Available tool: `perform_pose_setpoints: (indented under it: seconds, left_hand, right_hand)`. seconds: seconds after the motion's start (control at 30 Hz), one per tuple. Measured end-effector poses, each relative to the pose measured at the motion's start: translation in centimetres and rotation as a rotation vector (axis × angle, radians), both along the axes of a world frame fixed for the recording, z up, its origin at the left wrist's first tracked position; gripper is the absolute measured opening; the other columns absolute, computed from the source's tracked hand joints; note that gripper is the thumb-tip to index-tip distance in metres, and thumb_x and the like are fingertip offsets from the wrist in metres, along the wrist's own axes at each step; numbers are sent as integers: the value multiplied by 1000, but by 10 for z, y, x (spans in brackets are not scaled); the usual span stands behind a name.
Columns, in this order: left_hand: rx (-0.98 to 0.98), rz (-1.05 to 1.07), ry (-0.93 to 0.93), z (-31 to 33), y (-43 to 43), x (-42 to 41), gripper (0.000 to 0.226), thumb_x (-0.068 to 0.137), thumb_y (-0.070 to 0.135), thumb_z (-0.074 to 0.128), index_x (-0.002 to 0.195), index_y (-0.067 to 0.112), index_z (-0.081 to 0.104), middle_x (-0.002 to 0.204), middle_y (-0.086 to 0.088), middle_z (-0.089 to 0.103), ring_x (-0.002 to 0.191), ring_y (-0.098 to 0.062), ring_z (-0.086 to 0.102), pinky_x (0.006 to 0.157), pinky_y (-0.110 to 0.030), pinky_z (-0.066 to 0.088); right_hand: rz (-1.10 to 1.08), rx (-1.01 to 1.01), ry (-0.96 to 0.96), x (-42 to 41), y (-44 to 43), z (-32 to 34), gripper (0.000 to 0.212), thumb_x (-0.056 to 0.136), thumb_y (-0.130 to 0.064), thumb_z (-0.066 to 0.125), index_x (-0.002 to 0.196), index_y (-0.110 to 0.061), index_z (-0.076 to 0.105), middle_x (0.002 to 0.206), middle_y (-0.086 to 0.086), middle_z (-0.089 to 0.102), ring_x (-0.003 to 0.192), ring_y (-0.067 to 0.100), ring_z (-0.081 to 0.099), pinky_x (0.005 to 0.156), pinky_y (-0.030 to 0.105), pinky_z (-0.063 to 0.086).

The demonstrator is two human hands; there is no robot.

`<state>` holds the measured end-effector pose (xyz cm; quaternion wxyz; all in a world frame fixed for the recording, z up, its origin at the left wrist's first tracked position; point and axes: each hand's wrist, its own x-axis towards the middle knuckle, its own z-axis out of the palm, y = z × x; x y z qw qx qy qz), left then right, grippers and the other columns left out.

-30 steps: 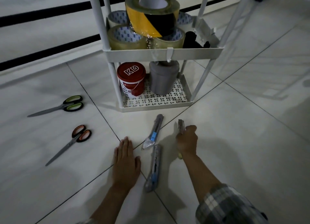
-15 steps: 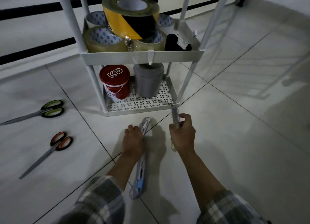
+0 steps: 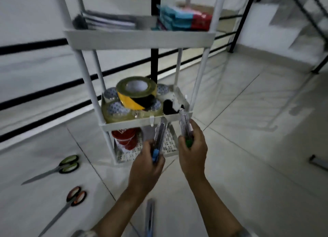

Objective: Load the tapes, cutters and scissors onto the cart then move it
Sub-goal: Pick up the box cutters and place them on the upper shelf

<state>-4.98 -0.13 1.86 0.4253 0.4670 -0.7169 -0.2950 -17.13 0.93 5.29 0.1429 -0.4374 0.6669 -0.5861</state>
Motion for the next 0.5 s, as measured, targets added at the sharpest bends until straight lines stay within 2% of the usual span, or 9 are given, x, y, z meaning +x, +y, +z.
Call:
perform_pose_setpoints:
  seconds: [0.1, 0.23, 0.33, 0.4, 0.5]
  left_hand:
    - [-79, 8, 96, 52, -8, -2, 23, 88, 17, 57, 106, 22, 44, 81, 8, 58, 70, -9, 59, 58, -39, 54]
    - [-219, 29, 179, 124, -15, -8, 25, 90, 17, 55, 110, 25, 41, 84, 8, 58, 74, -8, 60, 61, -22, 53]
    - [-286, 66, 219, 177, -20, -11, 20, 92, 21, 53, 107, 27, 41, 82, 8, 57, 71, -7, 58, 57, -20, 49]
    - [-290, 103, 218, 210, -29, -11, 17, 91, 20, 52, 105, 23, 43, 81, 4, 56, 68, -8, 56, 54, -17, 45]
    - [-259, 181, 84, 249, -59, -12, 25, 89, 21, 52, 109, 7, 49, 98, -7, 52, 77, -16, 46, 57, -20, 28]
  right_hand:
    - [47, -73, 11, -3, -7, 49, 50, 92, 2, 47, 139, -11, 44, 107, 1, 49, 90, 1, 52, 77, -3, 36]
    - [128, -139, 43, -3, -16, 112, 56, 93, 3, 44, 145, -14, 34, 100, 3, 40, 75, -2, 48, 65, 4, 40]
    - [202, -173, 46, -1, -20, 156, 58, 92, 7, 41, 146, -13, 31, 105, 5, 38, 73, -8, 49, 61, 3, 42]
    - [235, -173, 59, 0, -24, 184, 57, 92, 6, 40, 146, -14, 32, 109, 4, 38, 78, -1, 50, 61, 4, 43]
    - [237, -133, 135, -3, -35, 216, 54, 94, 2, 38, 146, -14, 33, 113, 3, 37, 96, 15, 49, 68, 0, 40]
